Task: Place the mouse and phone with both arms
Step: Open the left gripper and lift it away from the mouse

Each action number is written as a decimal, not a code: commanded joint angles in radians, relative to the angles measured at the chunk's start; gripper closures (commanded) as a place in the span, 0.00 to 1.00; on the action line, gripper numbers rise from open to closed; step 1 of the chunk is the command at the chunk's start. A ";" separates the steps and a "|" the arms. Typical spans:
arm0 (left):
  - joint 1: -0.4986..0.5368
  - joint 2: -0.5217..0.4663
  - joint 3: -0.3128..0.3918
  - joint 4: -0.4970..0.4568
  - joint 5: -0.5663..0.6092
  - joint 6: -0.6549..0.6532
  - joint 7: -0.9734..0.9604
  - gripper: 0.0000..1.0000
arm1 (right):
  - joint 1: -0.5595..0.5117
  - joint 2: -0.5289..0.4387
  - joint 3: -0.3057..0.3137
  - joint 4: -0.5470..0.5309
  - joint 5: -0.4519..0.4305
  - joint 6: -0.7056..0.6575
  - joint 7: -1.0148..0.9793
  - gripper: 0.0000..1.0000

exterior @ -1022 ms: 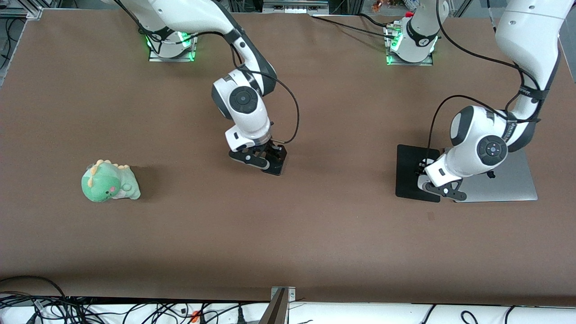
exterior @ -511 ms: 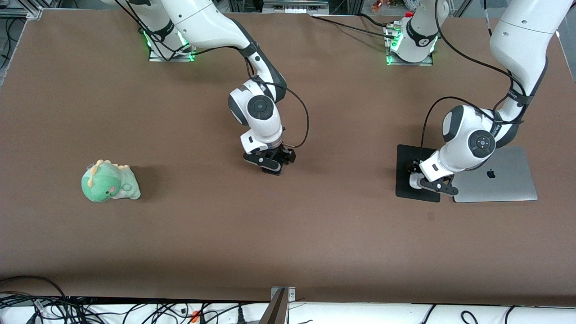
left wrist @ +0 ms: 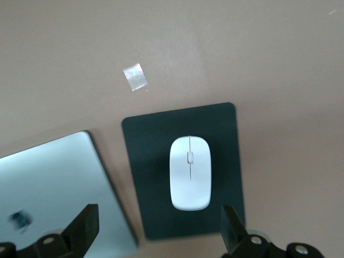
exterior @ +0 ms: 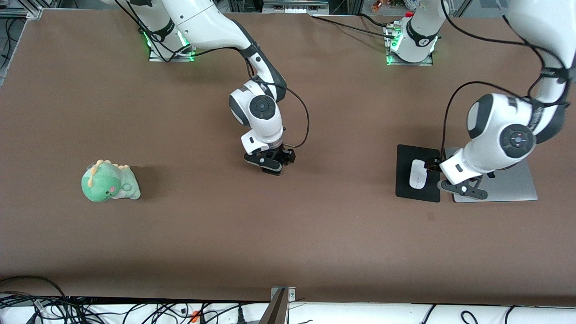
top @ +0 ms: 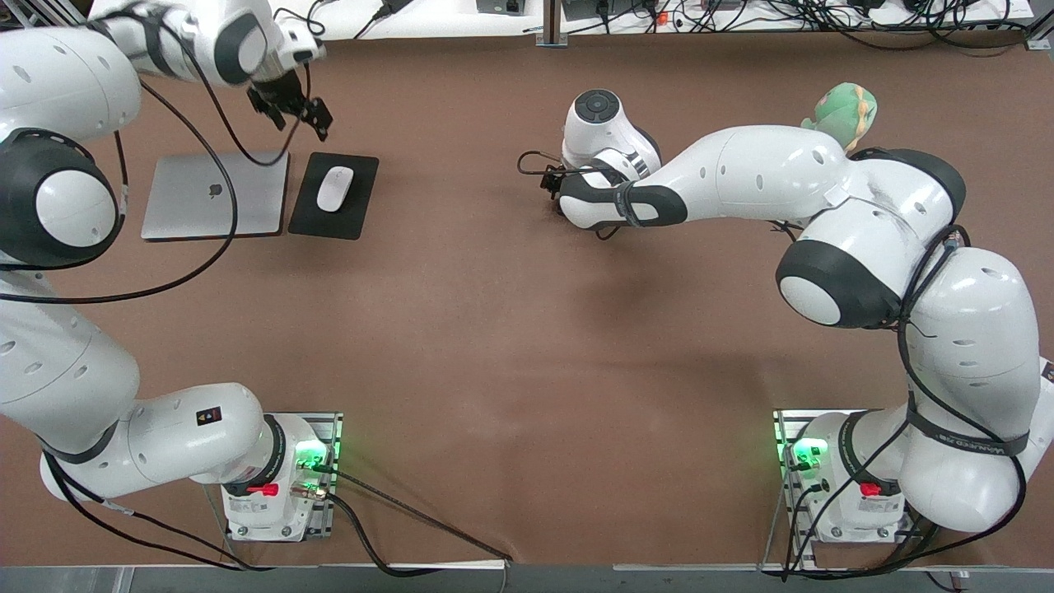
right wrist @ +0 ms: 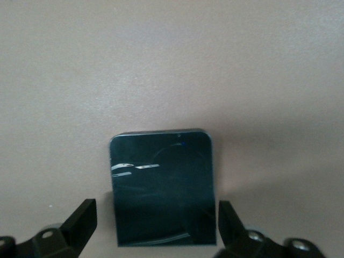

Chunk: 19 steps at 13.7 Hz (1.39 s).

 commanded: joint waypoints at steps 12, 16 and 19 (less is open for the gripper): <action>-0.326 -0.268 0.348 0.303 -0.198 -0.440 -0.025 0.00 | 0.018 0.049 -0.011 0.053 -0.033 -0.039 0.034 0.10; -0.352 -0.440 0.391 0.087 -0.201 -0.302 -0.080 0.00 | -0.002 0.017 -0.014 0.053 -0.039 -0.066 -0.030 0.43; -0.360 -0.458 0.391 0.091 -0.190 -0.309 -0.145 0.00 | -0.054 -0.049 -0.028 0.050 -0.038 -0.199 -0.192 0.44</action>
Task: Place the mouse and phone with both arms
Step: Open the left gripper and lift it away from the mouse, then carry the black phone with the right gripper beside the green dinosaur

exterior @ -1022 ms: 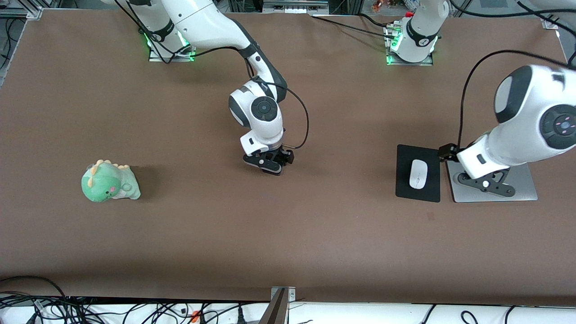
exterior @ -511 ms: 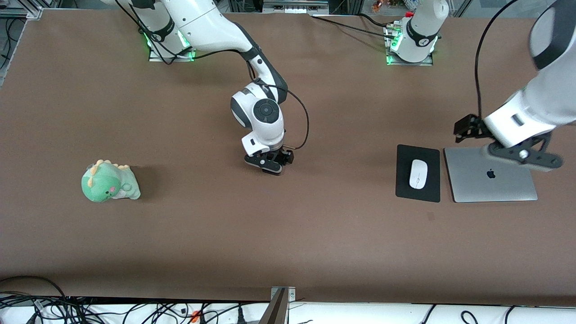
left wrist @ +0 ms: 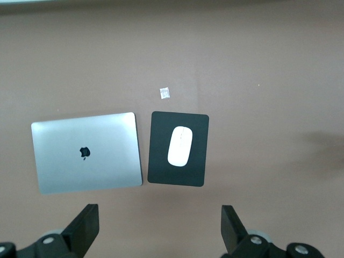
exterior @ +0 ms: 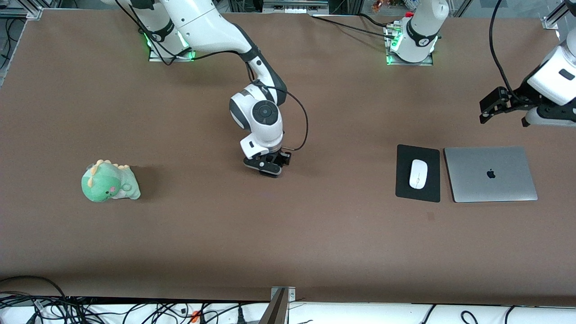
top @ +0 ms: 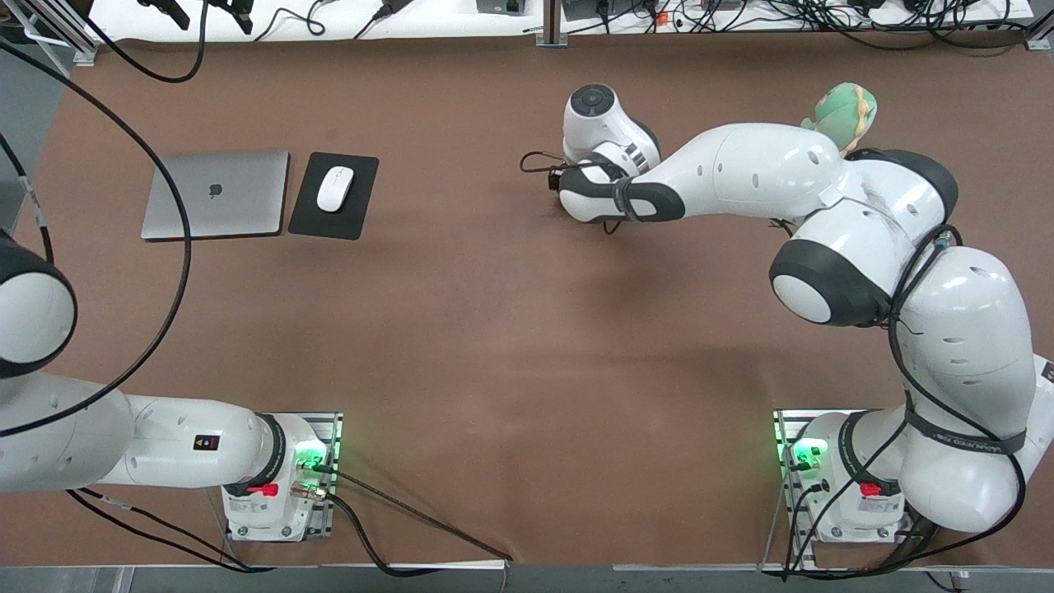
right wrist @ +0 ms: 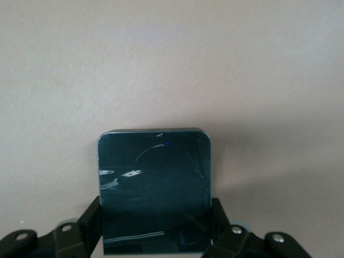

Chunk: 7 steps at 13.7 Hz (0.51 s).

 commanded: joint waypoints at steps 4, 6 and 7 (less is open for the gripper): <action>-0.028 -0.035 0.017 -0.021 0.000 -0.014 -0.025 0.00 | -0.114 -0.205 -0.107 -0.126 -0.003 -0.190 -0.478 0.44; -0.051 0.007 0.017 0.052 0.035 -0.086 -0.025 0.00 | -0.192 -0.270 -0.127 -0.221 0.001 -0.180 -0.644 0.44; -0.053 0.022 0.015 0.088 0.031 -0.129 -0.026 0.00 | -0.241 -0.291 -0.125 -0.261 0.009 -0.166 -0.718 0.44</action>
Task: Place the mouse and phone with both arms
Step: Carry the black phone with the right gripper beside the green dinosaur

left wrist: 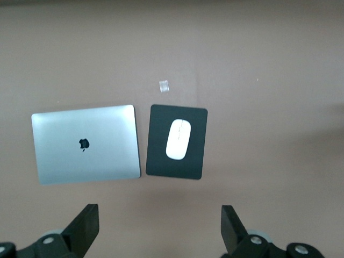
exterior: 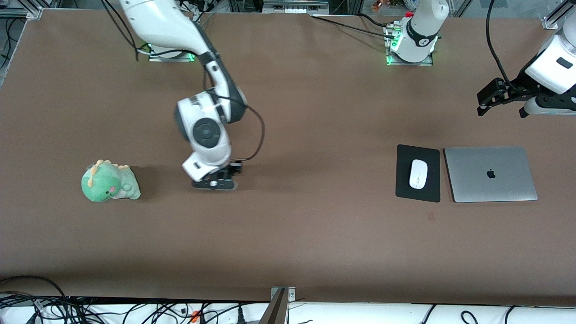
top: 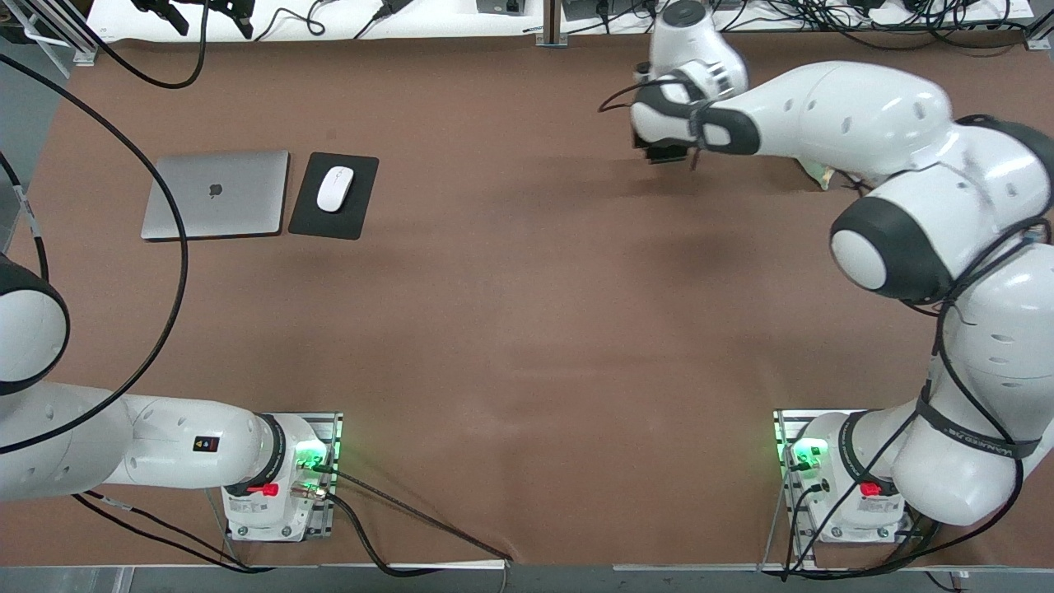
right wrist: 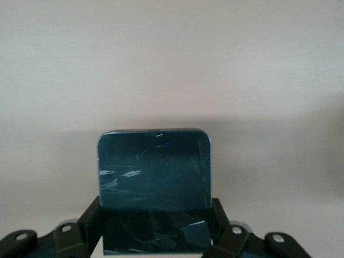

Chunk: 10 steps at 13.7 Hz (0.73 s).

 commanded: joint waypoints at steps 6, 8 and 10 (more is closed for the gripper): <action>-0.057 0.018 0.022 0.065 0.002 -0.090 -0.018 0.00 | -0.194 -0.078 0.011 -0.282 0.056 0.235 -0.336 0.43; -0.060 0.014 0.034 0.061 0.001 -0.091 -0.017 0.00 | -0.202 -0.050 0.011 -0.302 0.062 0.301 -0.343 0.42; -0.057 0.004 0.034 0.029 0.001 -0.094 -0.006 0.00 | -0.209 -0.030 0.013 -0.320 0.096 0.349 -0.349 0.35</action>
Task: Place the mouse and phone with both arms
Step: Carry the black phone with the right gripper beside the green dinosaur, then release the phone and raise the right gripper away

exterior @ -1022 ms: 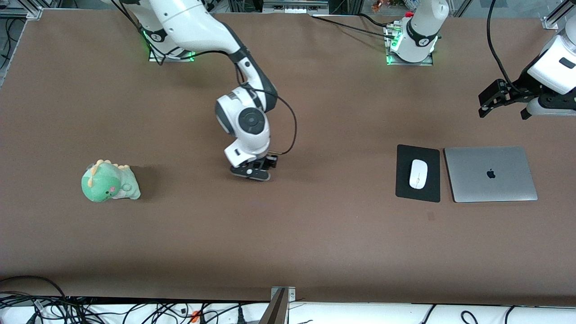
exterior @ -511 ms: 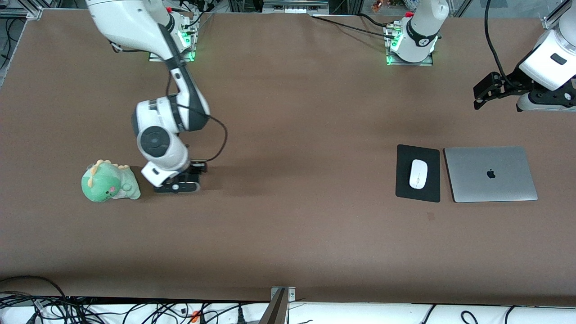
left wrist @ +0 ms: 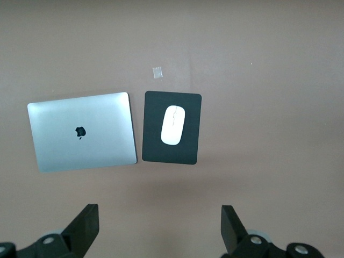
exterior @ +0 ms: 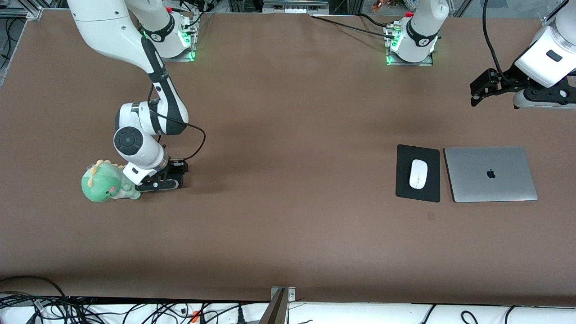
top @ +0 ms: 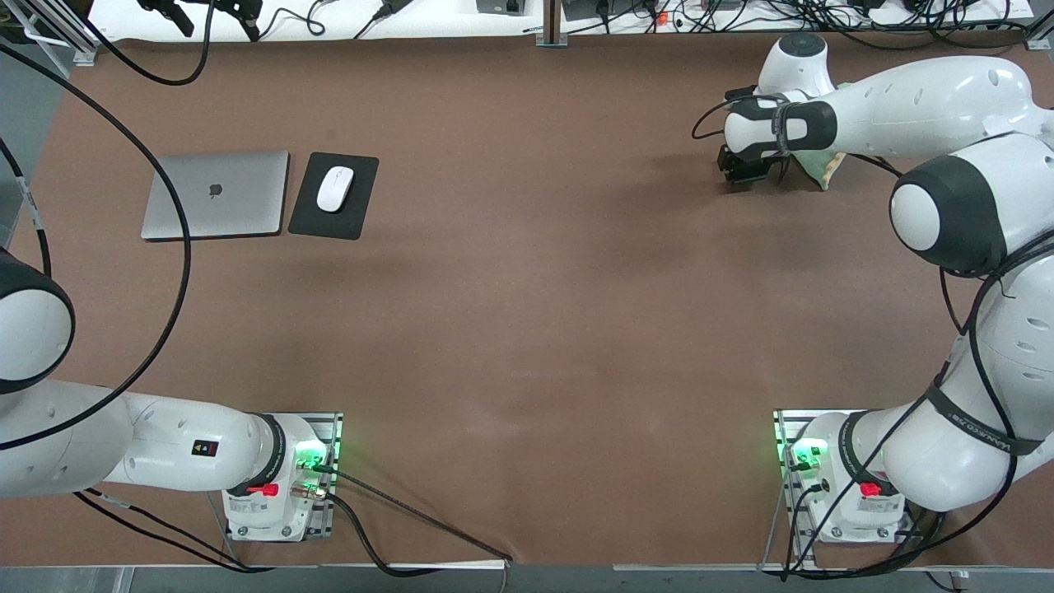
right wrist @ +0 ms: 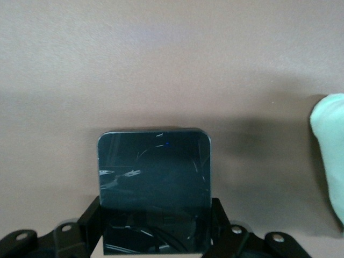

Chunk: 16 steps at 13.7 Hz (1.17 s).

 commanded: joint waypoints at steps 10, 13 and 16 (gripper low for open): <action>-0.012 -0.021 0.022 -0.036 -0.001 -0.040 0.005 0.00 | -0.006 -0.447 0.006 0.005 0.056 -0.402 0.046 0.00; -0.014 -0.021 0.022 -0.034 -0.001 -0.039 0.005 0.00 | -0.008 -0.581 -0.017 0.006 0.041 -0.534 0.042 0.00; -0.009 -0.021 0.021 -0.034 -0.002 -0.042 0.007 0.00 | -0.044 -0.606 -0.005 0.081 -0.010 -0.681 0.037 0.00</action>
